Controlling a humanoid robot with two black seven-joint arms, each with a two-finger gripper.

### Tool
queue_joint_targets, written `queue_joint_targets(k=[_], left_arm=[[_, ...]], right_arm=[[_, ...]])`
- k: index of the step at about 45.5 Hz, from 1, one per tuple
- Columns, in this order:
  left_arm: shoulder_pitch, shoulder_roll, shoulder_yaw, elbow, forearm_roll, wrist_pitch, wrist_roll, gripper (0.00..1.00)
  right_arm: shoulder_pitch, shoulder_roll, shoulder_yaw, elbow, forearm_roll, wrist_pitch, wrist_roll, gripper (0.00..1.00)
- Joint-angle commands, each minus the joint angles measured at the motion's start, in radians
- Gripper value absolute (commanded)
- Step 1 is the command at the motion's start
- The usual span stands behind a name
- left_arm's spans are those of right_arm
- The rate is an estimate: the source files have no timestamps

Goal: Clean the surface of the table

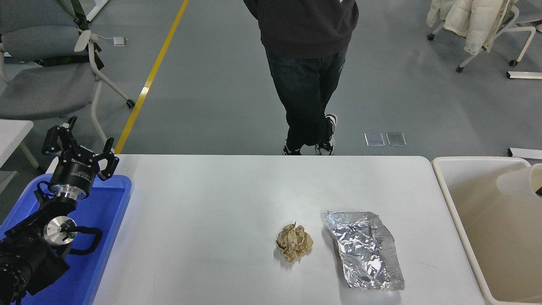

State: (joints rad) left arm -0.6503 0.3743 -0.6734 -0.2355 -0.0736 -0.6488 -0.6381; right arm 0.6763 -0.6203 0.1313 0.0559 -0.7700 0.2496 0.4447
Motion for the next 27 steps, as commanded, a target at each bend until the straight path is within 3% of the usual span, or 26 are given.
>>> queue_joint_targets(k=[1,13,27], left_arm=[[0.001,0.0,0.0,0.001,0.0,0.0,0.0,1.0],[0.001,0.0,0.0,0.001,0.0,0.001,0.0,1.0],[0.001,0.0,0.0,-0.001,0.0,0.001,0.0,1.0]], right_arm=[[-0.083,0.108,-0.067,-0.108,0.185,-0.098,-0.046,0.0],[-0.099,0.151,-0.067,-0.108,0.322,-0.223,-0.19,0.0],[-0.115,0.171,-0.052,-0.107,0.327,-0.273,-0.199,0.0]])
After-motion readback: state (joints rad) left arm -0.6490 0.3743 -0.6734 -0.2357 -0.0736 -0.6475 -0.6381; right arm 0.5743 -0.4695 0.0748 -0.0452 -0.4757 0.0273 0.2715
